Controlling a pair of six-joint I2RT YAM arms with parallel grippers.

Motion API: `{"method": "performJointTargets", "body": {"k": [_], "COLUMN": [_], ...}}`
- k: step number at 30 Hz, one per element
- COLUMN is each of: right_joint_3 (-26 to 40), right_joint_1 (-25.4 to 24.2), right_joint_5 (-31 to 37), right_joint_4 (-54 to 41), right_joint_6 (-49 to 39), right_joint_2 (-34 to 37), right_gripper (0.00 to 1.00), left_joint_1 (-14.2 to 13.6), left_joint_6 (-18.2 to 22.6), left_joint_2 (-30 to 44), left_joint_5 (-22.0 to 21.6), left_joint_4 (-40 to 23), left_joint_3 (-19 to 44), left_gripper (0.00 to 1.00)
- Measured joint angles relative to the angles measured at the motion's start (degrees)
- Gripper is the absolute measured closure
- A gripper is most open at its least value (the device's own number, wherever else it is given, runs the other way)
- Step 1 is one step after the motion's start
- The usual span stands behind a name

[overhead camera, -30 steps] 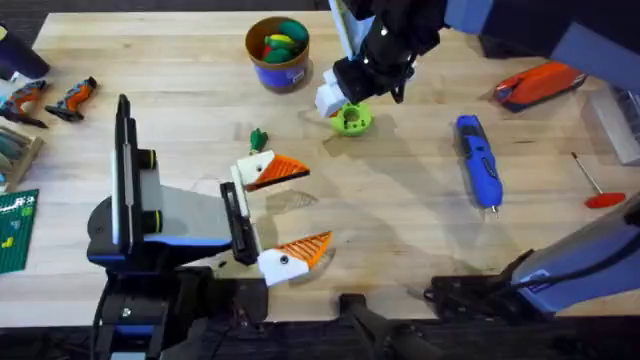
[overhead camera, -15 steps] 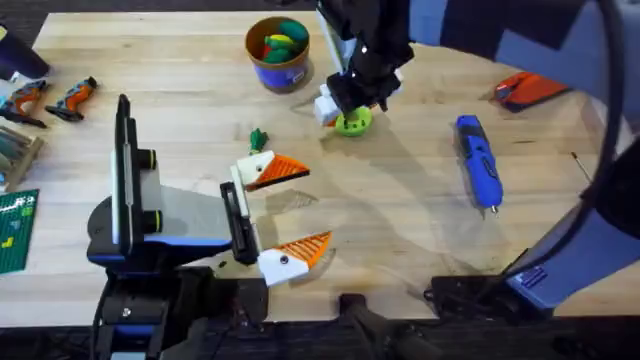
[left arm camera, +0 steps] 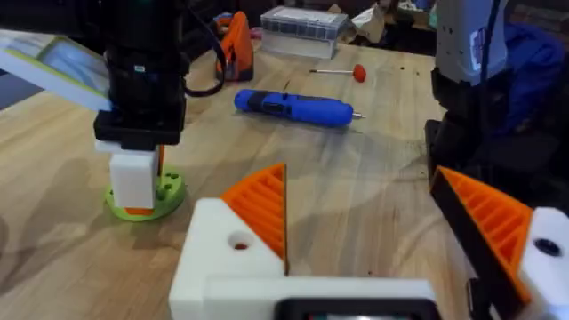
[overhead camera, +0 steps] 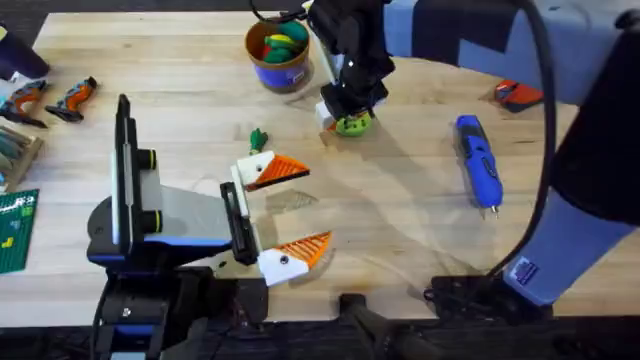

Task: Pick up the gripper from the table and insert it into the empty holder that is missing its gripper. Then pick up a screw, insert it into the mounting hole, and use the screwdriver to tighten it. Finally, clean up the table by picking up the vegetable and placing it into the bucket.

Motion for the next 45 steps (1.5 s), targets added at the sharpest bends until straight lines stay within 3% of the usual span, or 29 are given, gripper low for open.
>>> {"method": "performJointTargets", "body": {"k": [4,6,7,45], "right_joint_3": [0.0,0.0,0.0,0.0], "right_joint_1": [0.0,0.0,0.0,0.0], "right_joint_5": [0.0,0.0,0.0,0.2], "right_joint_4": [0.7,1.0,1.1,-0.4], "right_joint_6": [0.0,0.0,0.0,0.1], "right_joint_2": [0.2,0.2,0.2,0.5], "right_gripper": [0.499,0.551,0.627,0.851], "left_joint_1": [0.0,0.0,0.0,0.0], "left_joint_6": [0.0,0.0,0.0,0.0], "left_joint_2": [0.0,0.0,0.0,0.0], "left_joint_5": [0.0,0.0,0.0,0.0], "left_joint_4": [0.0,0.0,0.0,0.0], "left_joint_3": [0.0,0.0,0.0,0.0], "left_gripper": [0.015,0.015,0.015,0.015]}}
